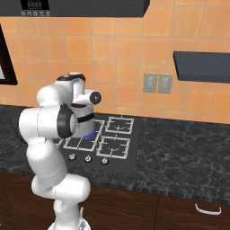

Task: Put the carrot and bell pepper in the pot. Retrieve the spatula and lightly stir the vegetables in the pot.

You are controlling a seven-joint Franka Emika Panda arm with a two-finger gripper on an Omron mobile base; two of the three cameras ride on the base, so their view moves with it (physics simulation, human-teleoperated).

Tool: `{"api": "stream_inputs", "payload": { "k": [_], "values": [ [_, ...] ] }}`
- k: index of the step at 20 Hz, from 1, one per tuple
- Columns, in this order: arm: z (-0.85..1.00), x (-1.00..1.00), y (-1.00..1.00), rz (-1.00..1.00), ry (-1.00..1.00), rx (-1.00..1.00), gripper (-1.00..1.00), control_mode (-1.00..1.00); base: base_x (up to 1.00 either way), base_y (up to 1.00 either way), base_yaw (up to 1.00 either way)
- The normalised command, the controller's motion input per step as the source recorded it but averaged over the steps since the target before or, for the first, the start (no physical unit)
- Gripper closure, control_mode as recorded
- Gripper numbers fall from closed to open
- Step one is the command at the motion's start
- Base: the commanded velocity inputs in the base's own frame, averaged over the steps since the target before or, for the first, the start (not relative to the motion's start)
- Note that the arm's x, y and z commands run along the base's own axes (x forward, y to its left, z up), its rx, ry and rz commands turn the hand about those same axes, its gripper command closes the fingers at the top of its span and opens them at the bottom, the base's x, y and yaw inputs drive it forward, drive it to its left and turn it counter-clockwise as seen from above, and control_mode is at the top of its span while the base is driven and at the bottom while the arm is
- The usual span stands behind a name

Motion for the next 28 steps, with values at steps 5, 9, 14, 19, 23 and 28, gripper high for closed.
{"api": "stream_inputs", "payload": {
  "k": [5,9,14,19,23,28],
  "values": [
    [-1.0,0.35,0.07,0.17,-0.4,-0.06,1.0,-1.0,0.0,0.0,0.0],
    [-1.0,0.28,0.03,0.19,-0.5,-0.02,1.0,-1.0,0.0,0.0,0.0],
    [-0.57,0.01,0.17,0.21,-0.66,0.0,1.0,-1.0,0.0,0.0,0.0],
    [-0.62,-0.02,0.01,0.11,-0.6,-0.02,1.0,-1.0,0.0,0.0,0.0],
    [-0.12,-0.39,0.0,0.01,-0.16,0.0,1.0,-1.0,0.0,0.0,0.0],
    [-0.12,-0.1,0.12,-0.06,0.35,0.0,1.0,-1.0,0.0,0.0,0.0]
  ]
}}
